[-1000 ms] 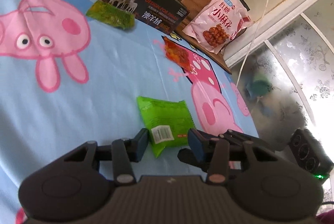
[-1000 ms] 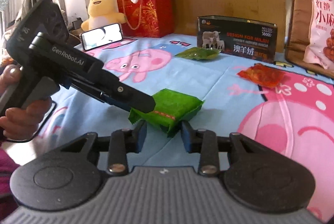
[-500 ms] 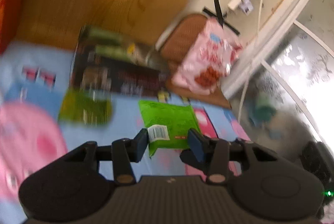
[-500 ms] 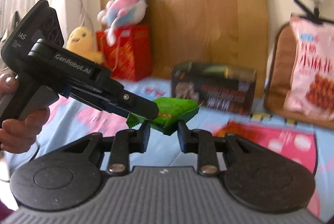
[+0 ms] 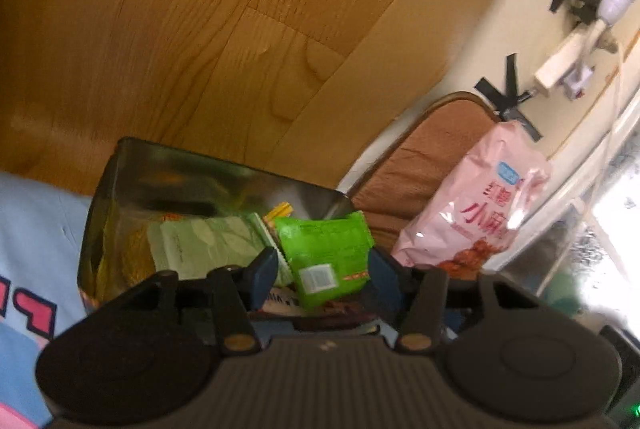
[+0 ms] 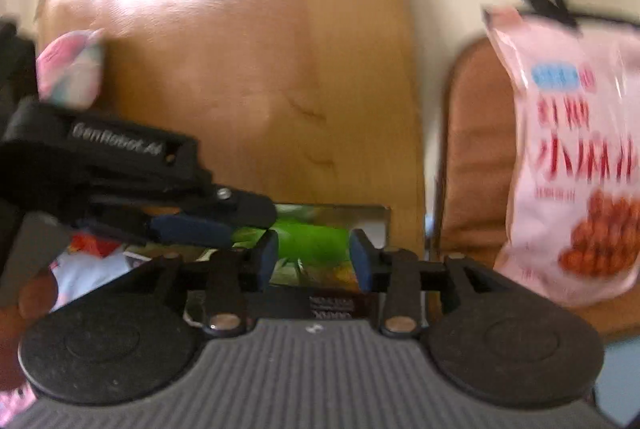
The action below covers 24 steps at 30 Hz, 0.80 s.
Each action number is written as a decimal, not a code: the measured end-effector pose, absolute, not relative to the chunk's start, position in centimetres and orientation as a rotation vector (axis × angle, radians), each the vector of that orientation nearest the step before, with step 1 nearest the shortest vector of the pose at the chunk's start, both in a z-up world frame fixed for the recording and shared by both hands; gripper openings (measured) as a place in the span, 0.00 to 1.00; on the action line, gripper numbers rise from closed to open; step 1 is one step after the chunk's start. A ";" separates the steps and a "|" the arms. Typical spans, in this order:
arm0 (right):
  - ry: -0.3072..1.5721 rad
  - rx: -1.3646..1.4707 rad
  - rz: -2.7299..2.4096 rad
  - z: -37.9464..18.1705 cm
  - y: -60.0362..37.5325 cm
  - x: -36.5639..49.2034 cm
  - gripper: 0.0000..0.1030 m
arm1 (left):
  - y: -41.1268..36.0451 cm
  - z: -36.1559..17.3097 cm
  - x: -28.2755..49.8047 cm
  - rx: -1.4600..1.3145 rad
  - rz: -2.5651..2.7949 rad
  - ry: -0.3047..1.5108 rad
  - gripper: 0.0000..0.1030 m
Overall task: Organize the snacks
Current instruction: 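Grasp the red spicy packet with the left gripper and lift it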
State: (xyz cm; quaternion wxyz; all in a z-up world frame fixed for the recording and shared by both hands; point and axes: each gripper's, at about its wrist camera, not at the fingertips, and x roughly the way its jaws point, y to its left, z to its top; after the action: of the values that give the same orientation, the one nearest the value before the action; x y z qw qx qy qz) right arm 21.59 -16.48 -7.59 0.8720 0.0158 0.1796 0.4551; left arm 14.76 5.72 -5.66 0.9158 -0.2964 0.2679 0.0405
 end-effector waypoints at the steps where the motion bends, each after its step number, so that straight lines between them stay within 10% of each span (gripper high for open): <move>1: 0.389 0.075 0.968 -7.8 -17.2 21.8 0.41 | 5.6 -5.6 14.3 -0.600 0.085 0.543 0.49; 15: 0.661 0.203 0.887 -9.6 -25.6 22.2 0.41 | 0.0 -10.5 8.1 -0.681 -0.032 0.704 0.49; 24: 0.830 0.197 1.027 -12.7 -24.1 16.5 0.22 | -1.1 -12.0 2.6 -0.668 -0.023 0.738 0.39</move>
State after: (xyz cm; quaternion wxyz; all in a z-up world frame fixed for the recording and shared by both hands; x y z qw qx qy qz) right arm 16.50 -24.10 -12.66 0.7854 0.0912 0.3851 0.4760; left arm 2.59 -1.14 -12.00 0.8786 -0.3204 0.3540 -0.0113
